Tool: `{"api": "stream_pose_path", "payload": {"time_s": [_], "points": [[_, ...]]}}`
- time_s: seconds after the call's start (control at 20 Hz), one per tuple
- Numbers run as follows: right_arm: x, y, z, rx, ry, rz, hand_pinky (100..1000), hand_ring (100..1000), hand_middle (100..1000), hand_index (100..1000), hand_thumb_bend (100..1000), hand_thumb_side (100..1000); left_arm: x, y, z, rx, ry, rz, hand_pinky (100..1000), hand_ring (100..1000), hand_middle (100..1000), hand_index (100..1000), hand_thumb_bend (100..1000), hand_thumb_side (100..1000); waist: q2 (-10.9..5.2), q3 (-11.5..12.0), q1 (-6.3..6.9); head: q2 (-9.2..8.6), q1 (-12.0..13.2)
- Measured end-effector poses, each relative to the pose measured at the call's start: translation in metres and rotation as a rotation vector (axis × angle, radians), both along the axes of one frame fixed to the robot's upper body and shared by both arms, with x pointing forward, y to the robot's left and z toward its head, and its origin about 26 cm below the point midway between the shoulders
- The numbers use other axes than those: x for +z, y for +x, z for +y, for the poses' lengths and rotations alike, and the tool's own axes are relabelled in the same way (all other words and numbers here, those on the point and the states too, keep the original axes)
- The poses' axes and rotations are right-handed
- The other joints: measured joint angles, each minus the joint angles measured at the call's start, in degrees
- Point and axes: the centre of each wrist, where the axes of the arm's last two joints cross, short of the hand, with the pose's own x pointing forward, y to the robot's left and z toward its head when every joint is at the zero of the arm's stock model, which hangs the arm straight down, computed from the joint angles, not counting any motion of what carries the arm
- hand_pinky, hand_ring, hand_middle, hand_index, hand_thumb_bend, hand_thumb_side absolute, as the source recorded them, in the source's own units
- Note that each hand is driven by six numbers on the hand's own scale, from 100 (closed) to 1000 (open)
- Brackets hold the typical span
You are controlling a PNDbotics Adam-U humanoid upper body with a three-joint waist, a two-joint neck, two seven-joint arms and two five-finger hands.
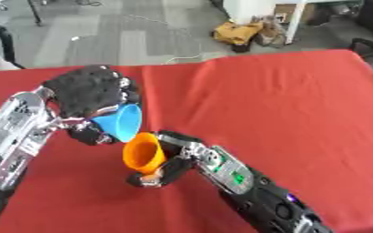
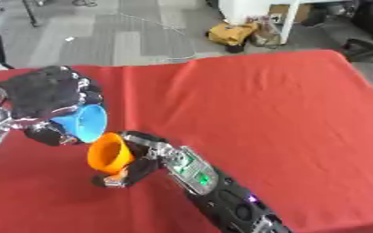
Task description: Pour the contents of one cup into another cup.
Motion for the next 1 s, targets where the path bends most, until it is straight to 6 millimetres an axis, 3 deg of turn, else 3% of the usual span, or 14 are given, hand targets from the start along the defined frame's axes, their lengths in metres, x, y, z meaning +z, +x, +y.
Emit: {"api": "stream_pose_path", "payload": {"time_s": [1.0], "points": [[-0.001, 0.000, 0.000, 0.002, -0.003, 0.003, 573, 470, 450, 639, 361, 100, 0.007, -0.012, -0.012, -0.018, 0.099, -0.092, 446, 320, 350, 657, 594, 100, -0.12, -0.08, 0.14, 0.00, -0.44]]}}
